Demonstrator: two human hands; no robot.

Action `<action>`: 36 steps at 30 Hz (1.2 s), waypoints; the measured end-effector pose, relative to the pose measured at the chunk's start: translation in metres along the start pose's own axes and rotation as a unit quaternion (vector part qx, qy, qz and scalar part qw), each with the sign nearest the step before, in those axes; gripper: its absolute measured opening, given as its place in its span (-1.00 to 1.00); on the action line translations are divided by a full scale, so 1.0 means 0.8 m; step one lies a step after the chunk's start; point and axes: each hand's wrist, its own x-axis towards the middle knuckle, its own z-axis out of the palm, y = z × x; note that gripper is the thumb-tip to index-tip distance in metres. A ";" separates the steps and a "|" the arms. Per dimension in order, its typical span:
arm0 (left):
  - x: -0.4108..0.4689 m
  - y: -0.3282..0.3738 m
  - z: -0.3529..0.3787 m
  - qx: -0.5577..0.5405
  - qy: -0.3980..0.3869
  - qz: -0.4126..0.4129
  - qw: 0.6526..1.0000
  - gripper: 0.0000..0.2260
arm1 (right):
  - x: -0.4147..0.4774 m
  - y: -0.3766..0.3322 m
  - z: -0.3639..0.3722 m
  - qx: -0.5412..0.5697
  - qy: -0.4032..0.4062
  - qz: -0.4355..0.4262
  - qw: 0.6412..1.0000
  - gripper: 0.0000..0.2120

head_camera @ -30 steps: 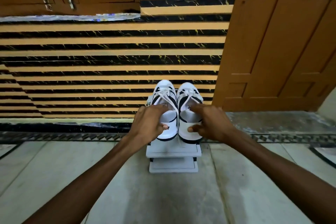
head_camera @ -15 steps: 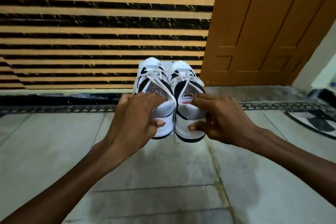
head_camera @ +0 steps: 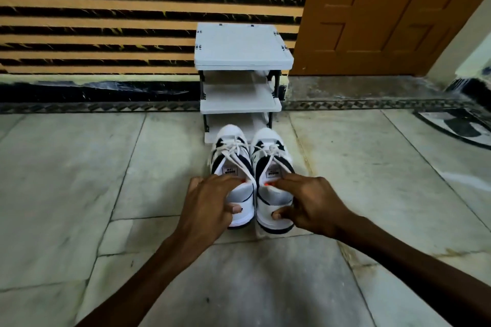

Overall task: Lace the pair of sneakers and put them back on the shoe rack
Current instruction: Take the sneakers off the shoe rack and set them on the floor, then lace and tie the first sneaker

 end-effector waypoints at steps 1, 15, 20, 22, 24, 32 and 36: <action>0.001 -0.009 0.009 -0.004 -0.011 -0.010 1.000 -0.50 | 0.004 0.004 0.015 0.009 -0.011 0.009 1.000 -0.44; 0.027 -0.070 0.096 -0.028 -0.050 -0.034 0.998 -0.40 | 0.059 0.053 0.113 0.065 -0.096 0.129 0.985 -0.39; 0.025 -0.085 0.109 -0.065 -0.020 -0.007 0.998 -0.79 | 0.053 0.077 0.127 0.037 -0.140 0.085 0.986 -0.41; 0.039 -0.081 0.101 -0.148 -0.037 -0.057 0.987 -0.91 | 0.053 0.083 0.118 0.035 -0.151 0.073 0.985 -0.40; 0.052 -0.083 0.096 -0.155 -0.018 -0.093 0.983 -0.82 | 0.059 0.083 0.103 0.055 -0.139 0.071 0.986 -0.46; 0.102 -0.083 0.090 0.112 -0.109 -0.045 0.987 -0.67 | 0.134 0.062 0.097 0.070 -0.075 0.087 0.991 -0.84; 0.107 -0.091 0.085 0.110 -0.061 -0.067 0.990 -0.88 | 0.151 0.054 0.111 0.051 -0.085 0.068 0.993 -0.83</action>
